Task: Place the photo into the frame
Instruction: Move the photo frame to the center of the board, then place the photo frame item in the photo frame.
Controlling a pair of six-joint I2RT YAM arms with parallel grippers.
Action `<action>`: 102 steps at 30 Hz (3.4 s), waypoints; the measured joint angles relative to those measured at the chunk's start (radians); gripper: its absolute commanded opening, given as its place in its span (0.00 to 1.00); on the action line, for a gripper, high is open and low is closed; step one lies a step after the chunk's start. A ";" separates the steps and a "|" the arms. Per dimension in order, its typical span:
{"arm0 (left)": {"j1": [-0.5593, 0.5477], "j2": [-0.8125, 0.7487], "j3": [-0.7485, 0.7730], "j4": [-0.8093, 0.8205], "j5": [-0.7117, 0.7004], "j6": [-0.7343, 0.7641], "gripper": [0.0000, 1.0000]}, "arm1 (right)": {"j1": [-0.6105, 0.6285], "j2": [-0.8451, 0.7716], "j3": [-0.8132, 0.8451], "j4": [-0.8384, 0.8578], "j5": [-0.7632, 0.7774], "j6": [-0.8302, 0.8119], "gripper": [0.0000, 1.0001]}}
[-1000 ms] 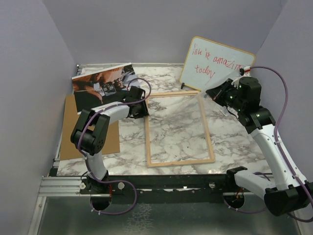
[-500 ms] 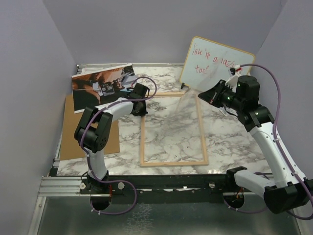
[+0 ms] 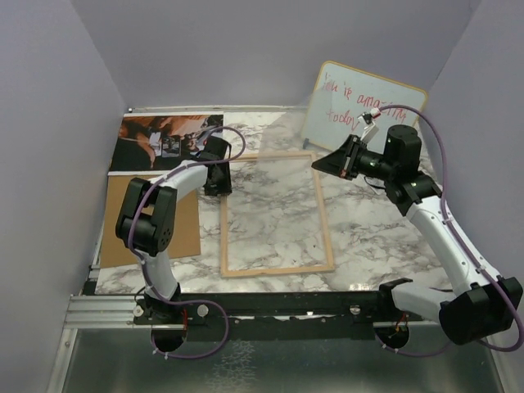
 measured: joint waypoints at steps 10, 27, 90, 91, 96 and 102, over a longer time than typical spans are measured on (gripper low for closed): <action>0.056 -0.183 -0.050 -0.069 0.064 -0.018 0.66 | 0.051 0.051 -0.078 0.101 -0.042 0.040 0.01; 0.179 -0.289 -0.138 -0.070 -0.032 -0.134 0.61 | 0.187 0.177 -0.208 0.435 -0.148 0.081 0.01; 0.199 -0.167 -0.259 0.168 0.346 -0.099 0.66 | 0.179 0.202 -0.743 0.911 0.390 0.309 0.01; 0.199 -0.167 -0.259 0.169 0.349 -0.099 0.65 | 0.179 0.205 -0.743 0.919 0.390 0.309 0.01; 0.199 -0.162 -0.260 0.179 0.360 -0.098 0.61 | 0.179 0.278 -0.743 0.977 0.380 0.322 0.01; 0.199 -0.151 -0.260 0.191 0.370 -0.098 0.50 | 0.174 0.327 -0.735 1.016 0.356 0.341 0.02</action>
